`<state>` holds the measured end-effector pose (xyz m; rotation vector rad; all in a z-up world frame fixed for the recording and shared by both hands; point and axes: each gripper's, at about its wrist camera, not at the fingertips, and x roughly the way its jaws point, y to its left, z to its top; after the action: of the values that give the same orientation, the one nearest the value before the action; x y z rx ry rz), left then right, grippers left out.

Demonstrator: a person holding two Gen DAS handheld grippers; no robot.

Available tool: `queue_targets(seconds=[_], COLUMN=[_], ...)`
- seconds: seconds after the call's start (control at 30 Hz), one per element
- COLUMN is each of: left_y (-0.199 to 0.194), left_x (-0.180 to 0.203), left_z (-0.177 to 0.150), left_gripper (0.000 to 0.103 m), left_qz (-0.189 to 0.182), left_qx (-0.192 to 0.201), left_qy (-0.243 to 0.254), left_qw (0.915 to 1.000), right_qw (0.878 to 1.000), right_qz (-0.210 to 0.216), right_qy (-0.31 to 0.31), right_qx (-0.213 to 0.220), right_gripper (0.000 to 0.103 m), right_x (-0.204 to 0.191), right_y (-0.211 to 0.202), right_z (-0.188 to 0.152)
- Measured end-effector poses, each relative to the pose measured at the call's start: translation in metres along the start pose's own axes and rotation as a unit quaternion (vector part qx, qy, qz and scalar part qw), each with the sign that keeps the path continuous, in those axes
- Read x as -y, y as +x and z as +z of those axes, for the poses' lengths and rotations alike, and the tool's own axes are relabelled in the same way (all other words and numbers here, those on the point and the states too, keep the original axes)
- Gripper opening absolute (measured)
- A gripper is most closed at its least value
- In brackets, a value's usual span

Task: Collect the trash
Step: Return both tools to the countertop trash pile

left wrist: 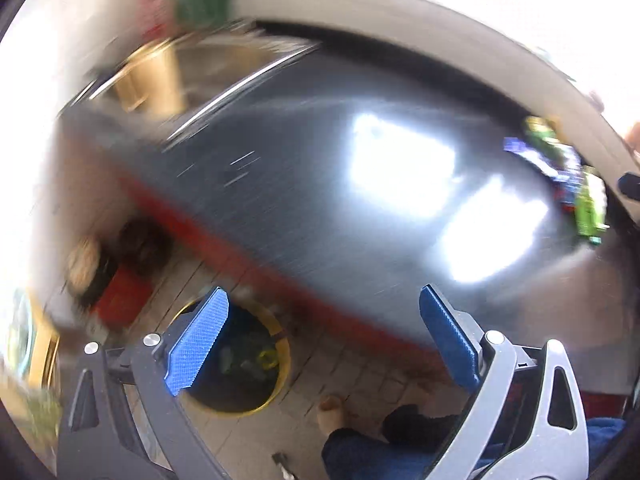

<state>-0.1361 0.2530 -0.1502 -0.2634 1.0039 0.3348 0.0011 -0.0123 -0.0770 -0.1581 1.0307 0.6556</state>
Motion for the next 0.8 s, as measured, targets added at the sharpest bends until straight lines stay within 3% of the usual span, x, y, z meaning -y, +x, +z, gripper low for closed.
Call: queue_targets(seconds=[0.17,0.37,0.53,0.8], left_y=[0.004,0.009,0.030,0.097], left_x=[0.115,0.236,0.290,0.336], left_z=[0.049,0.076,0.083,0.096], left_gripper=[0.093,0.094,0.093,0.093], left_qz=[-0.065,-0.136,-0.157,-0.151], left_qx=[0.016,0.030,0.024,-0.009], left_qy=[0.100,0.191,0.242,0.274], left_qw=[0.9927,0.9716,0.9572,0.9498], right_qw=[0.994,0.981,0.978,0.980], right_qz=[-0.058,-0.082,-0.080,-0.067], right_qy=[0.093,0.168,0.188,0.185], right_qx=[0.022,0.043,0.047,0.001], right_gripper=[0.085,0.085,0.083,0.078], right_x=[0.103,0.182,0.222,0.262], right_y=[-0.035,-0.066,-0.063,-0.002], right_z=[-0.021,-0.043,-0.043,-0.019])
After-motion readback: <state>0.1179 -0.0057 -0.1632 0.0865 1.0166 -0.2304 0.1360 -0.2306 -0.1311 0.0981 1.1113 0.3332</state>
